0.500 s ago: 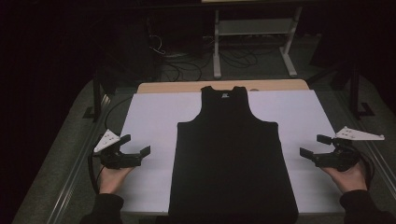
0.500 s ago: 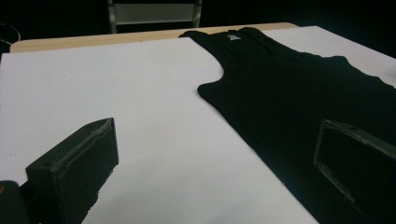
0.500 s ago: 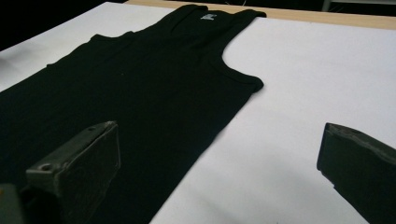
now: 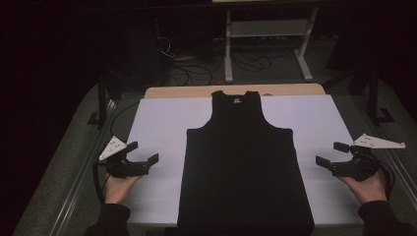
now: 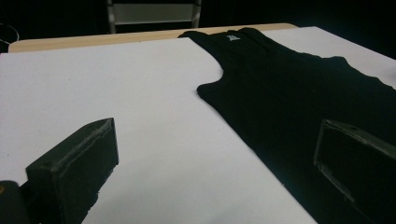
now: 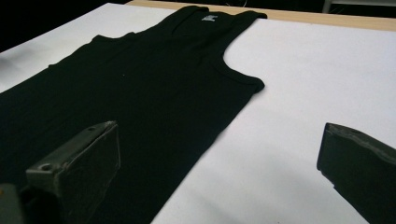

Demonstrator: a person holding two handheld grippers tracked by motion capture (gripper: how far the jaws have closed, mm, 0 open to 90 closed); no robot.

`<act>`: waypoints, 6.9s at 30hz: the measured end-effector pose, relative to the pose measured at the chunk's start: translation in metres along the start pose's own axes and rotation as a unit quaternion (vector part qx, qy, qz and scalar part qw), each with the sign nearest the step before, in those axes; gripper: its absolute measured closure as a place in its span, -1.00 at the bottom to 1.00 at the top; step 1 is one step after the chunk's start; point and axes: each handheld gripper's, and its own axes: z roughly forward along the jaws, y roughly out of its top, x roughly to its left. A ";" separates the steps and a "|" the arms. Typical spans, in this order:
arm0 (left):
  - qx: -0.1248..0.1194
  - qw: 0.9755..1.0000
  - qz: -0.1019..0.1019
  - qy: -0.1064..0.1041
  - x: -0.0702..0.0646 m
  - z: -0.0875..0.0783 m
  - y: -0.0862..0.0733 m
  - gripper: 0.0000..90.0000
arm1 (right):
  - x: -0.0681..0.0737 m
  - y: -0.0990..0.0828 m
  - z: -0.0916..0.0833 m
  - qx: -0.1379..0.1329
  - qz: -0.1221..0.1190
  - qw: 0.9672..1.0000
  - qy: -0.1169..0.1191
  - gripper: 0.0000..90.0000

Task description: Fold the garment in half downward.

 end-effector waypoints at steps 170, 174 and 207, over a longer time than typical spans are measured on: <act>0.173 0.981 -0.006 -0.089 0.022 0.173 0.069 -1.00 | -0.064 0.076 0.124 0.151 0.010 0.988 -0.002 -1.00; 0.180 0.980 -0.007 -0.088 0.024 0.174 0.067 -1.00 | -0.064 0.074 0.128 0.156 0.011 0.988 0.001 -1.00; 0.236 0.967 -0.012 -0.100 0.018 0.193 0.049 -0.52 | -0.056 0.059 0.150 0.192 0.009 0.981 0.033 -0.16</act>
